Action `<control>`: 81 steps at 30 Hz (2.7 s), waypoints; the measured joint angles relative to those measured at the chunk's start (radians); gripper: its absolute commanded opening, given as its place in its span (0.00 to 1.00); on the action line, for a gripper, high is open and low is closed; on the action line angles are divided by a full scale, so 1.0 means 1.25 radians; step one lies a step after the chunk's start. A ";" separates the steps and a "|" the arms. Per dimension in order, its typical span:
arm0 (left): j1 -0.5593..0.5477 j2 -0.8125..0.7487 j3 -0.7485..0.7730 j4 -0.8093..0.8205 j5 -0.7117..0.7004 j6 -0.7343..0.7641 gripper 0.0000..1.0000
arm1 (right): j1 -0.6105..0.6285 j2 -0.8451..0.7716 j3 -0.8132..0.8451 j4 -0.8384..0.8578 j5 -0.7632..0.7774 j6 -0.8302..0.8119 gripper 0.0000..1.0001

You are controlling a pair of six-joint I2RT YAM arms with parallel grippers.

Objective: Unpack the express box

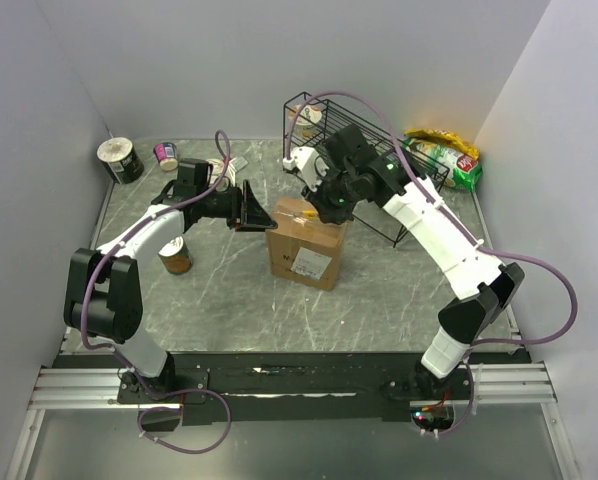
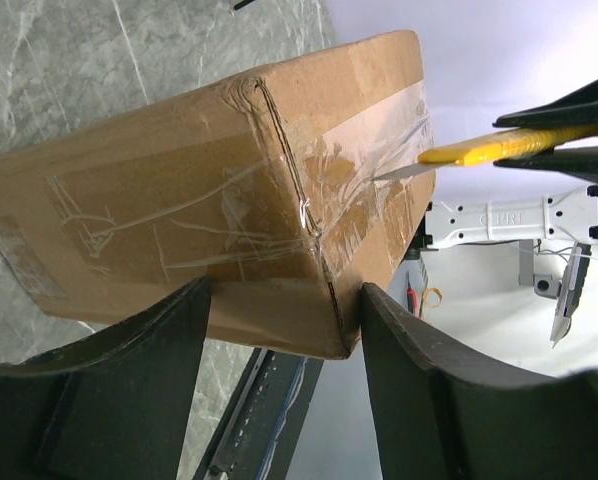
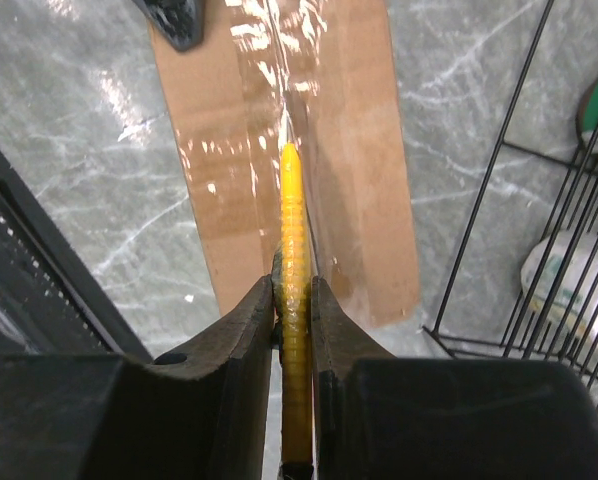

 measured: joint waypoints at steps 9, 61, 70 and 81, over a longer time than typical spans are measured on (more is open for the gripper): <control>0.000 0.000 0.000 0.002 0.000 0.000 0.64 | -0.029 0.045 0.095 -0.081 -0.017 -0.020 0.00; -0.006 -0.028 -0.027 0.024 -0.027 0.000 0.64 | 0.037 0.199 0.297 -0.117 -0.051 -0.036 0.00; -0.006 -0.028 -0.027 0.027 -0.030 0.000 0.64 | 0.039 0.194 0.275 -0.107 -0.032 -0.036 0.00; -0.007 -0.028 -0.027 0.027 -0.032 0.000 0.64 | 0.041 0.192 0.275 -0.106 -0.023 -0.030 0.00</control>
